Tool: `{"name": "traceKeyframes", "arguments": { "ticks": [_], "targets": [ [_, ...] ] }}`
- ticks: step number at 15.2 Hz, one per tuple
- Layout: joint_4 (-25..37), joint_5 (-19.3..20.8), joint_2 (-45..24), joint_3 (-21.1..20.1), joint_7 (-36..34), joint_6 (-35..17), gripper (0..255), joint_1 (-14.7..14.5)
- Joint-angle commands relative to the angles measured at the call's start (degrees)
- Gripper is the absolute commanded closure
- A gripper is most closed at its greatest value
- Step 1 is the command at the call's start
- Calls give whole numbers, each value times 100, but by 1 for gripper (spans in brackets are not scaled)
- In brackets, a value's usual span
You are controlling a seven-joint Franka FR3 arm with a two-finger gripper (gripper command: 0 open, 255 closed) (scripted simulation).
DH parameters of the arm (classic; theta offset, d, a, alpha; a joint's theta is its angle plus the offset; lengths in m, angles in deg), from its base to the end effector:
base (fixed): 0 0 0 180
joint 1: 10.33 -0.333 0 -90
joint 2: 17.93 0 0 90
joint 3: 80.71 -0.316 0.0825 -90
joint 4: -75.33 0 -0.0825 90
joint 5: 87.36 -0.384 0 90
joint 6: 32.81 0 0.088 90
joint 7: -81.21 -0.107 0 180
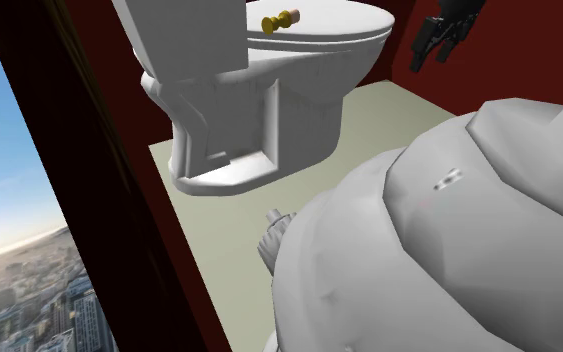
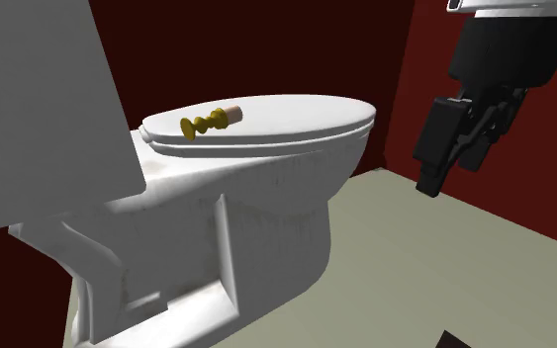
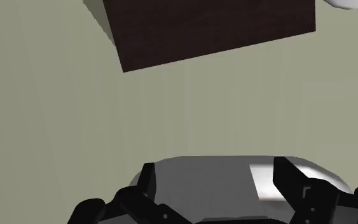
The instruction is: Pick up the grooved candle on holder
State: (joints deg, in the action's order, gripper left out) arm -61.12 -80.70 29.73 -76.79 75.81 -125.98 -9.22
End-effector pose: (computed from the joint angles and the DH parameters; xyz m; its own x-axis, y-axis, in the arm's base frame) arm 0.2981 -0.0448 0.5968 0.9844 -0.1561 0.0809 -0.1610 -0.9852 0.0583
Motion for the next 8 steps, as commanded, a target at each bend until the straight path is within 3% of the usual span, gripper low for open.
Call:
{"name": "traceKeyframes", "arguments": {
  "ticks": [1, 8],
  "targets": [
    [0, 0, 0, 0, 0, 0, 0, 0],
    [876, -512, -1318, -386, -1022, -573, 0, -24]
  ]
}}
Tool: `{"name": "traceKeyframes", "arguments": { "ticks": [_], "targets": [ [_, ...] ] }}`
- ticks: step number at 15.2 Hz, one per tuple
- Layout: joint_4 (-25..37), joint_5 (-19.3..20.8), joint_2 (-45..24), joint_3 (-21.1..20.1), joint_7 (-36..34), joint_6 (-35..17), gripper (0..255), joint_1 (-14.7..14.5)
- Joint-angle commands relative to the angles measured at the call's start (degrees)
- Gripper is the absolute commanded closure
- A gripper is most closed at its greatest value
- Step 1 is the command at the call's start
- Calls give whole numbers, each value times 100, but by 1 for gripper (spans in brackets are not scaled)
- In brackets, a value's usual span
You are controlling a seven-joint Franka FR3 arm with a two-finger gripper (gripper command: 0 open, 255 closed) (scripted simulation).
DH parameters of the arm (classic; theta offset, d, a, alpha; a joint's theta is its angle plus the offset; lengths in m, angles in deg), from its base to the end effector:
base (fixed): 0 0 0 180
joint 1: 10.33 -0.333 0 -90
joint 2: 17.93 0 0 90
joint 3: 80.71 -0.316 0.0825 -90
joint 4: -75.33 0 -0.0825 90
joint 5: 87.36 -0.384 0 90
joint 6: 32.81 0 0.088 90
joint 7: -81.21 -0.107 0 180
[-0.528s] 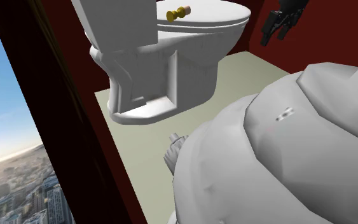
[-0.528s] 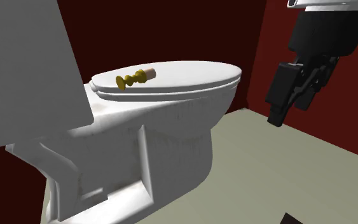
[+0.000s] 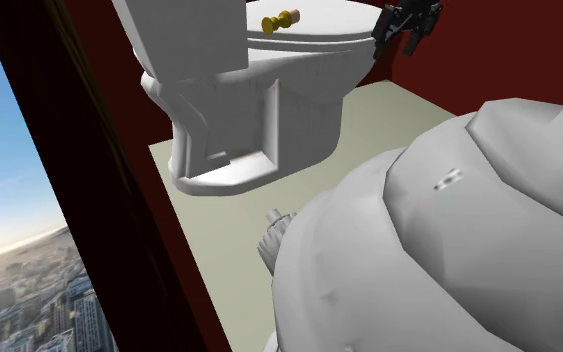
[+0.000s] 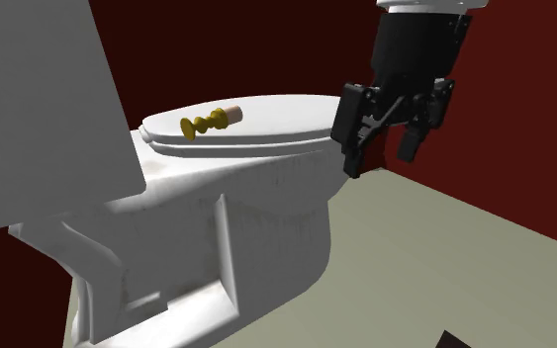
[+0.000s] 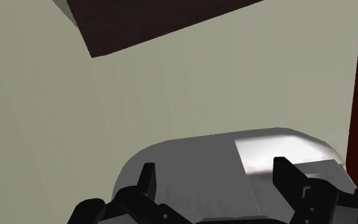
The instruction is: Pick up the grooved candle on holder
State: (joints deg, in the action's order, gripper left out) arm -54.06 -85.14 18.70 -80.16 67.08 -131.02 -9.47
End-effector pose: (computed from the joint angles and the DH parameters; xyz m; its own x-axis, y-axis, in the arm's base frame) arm 0.3628 -0.0134 0.6016 0.9601 -0.2610 0.1001 -0.2632 -0.9647 0.0088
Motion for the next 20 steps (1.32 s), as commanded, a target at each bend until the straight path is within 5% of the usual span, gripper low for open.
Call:
{"name": "traceKeyframes", "arguments": {
  "ticks": [1, 11, 20],
  "targets": [
    [325, -123, -409, -95, -285, -134, 0, 2],
    [2270, -452, -2398, -420, -1561, -472, 0, 41],
    [4847, -508, -4391, -502, -2602, -201, 0, 24]
  ]
}}
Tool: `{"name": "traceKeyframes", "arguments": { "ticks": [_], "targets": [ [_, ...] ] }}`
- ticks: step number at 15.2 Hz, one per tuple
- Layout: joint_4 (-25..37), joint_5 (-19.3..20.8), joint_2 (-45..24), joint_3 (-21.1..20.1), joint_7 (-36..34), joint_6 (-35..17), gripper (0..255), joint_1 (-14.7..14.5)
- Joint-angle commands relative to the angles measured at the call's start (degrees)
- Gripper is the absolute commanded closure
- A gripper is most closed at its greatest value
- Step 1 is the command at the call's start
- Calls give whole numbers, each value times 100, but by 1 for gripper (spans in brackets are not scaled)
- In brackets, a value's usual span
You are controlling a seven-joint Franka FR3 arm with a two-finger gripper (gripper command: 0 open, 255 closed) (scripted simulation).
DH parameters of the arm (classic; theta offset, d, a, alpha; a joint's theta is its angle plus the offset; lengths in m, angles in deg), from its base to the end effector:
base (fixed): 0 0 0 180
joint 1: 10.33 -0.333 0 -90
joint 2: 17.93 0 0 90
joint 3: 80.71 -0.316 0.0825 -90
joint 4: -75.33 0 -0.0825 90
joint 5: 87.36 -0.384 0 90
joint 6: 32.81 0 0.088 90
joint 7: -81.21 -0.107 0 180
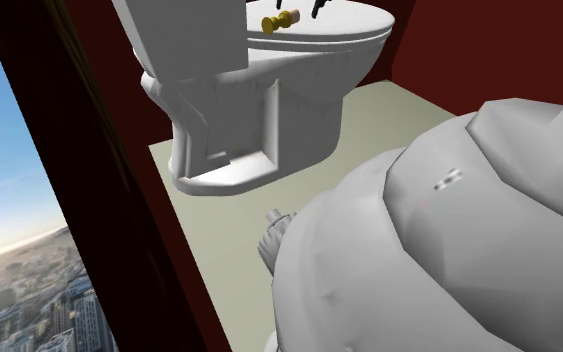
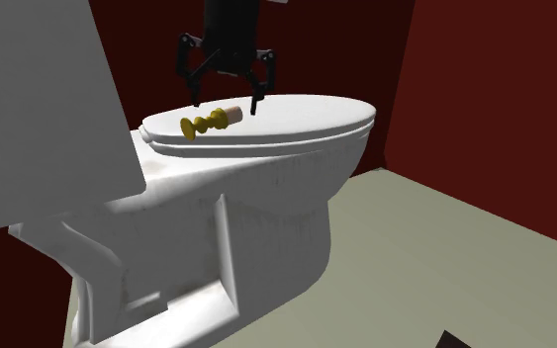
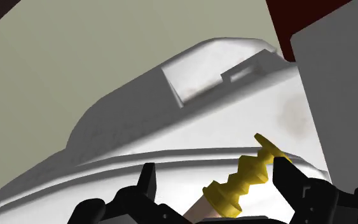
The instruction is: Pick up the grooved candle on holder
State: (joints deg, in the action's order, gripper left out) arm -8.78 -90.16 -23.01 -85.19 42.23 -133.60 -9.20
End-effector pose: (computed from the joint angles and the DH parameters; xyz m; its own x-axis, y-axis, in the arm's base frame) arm 0.5994 0.0371 0.6415 0.7976 -0.5909 0.1212 -0.5698 -0.8040 -0.1698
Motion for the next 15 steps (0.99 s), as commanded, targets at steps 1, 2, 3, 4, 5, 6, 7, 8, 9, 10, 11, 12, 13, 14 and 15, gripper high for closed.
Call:
{"name": "traceKeyframes", "arguments": {
  "ticks": [1, 2, 3, 4, 5, 6, 7, 8, 9, 10, 11, 12, 13, 14, 15],
  "targets": [
    [690, -6, -475, 4, -225, 137, 0, -11],
    [1092, -6, -744, 10, -333, 233, 0, -20],
    [1530, -5, -1031, 17, -439, 348, 0, -31],
    [1574, -6, -1059, 20, -449, 360, 0, -33],
    [1434, -10, -1018, 21, -442, 261, 0, -31],
    [1296, -14, -977, 22, -435, 164, 0, -29],
    [1168, -18, -944, 22, -428, 70, 0, -27],
    [1042, -22, -911, 22, -422, -23, 0, -25],
    [921, -25, -881, 22, -415, -114, 0, -23],
    [803, -29, -853, 23, -409, -204, 0, -21],
    [625, -34, -814, 23, -399, -343, 0, -19],
    [625, -34, -814, 23, -399, -343, 0, -19],
    [624, -34, -814, 23, -399, -343, 0, -19],
    [623, -33, -811, 22, -403, -342, 255, -21],
    [620, -33, -810, 22, -403, -343, 255, -21]
  ]
}}
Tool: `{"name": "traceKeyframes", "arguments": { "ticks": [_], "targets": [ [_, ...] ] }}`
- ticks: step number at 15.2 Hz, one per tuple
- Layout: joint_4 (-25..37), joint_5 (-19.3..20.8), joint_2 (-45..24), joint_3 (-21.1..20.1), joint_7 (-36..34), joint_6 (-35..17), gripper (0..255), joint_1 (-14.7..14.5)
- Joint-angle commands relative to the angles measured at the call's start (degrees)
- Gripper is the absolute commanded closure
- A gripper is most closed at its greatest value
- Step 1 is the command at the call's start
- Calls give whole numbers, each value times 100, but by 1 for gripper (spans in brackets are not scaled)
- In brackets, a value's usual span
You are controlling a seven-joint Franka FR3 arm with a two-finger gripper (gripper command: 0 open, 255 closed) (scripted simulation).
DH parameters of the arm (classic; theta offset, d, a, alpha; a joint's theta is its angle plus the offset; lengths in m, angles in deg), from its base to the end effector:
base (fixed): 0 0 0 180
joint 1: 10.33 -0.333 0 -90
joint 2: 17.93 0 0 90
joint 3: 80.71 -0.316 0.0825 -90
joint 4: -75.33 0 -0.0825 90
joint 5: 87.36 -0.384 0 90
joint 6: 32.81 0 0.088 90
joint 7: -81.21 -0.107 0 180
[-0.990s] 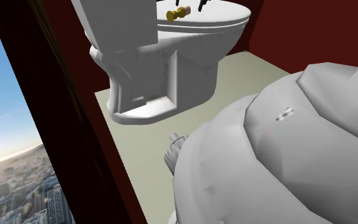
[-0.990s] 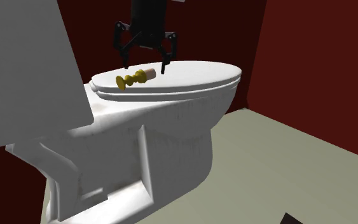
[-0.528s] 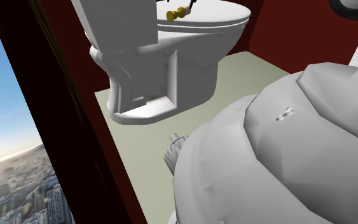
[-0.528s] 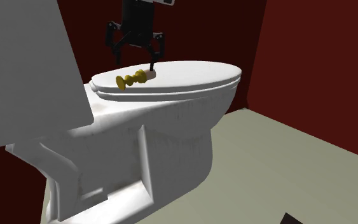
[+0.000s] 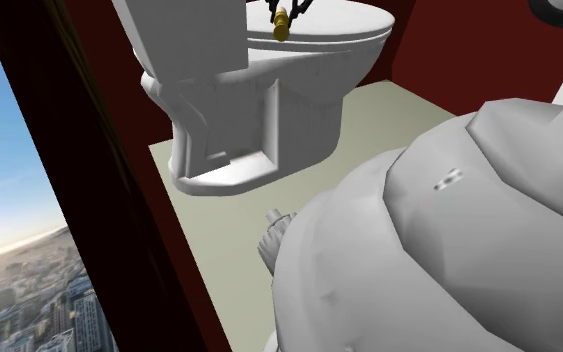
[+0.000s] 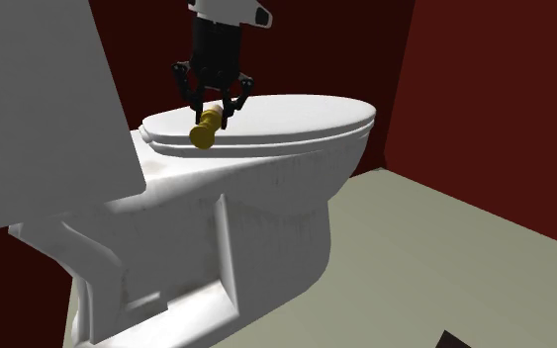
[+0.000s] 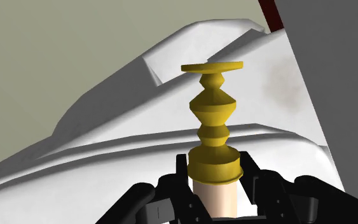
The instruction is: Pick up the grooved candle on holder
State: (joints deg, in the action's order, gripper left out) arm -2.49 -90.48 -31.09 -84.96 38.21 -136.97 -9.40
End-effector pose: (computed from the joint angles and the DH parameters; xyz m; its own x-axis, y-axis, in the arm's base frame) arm 0.6465 0.0360 0.6143 0.7490 -0.6519 0.1181 -0.6234 -0.7539 -0.2076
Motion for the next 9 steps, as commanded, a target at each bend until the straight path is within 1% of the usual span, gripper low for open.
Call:
{"name": "traceKeyframes", "arguments": {
  "ticks": [1, 8, 9],
  "targets": [
    [-18, -2, 4, -1, 1, -11, 255, 0],
    [-3, -1, -6, 0, 3, -6, 255, 1],
    [107, 2, -29, 0, -3, 81, 255, -1]
  ]
}}
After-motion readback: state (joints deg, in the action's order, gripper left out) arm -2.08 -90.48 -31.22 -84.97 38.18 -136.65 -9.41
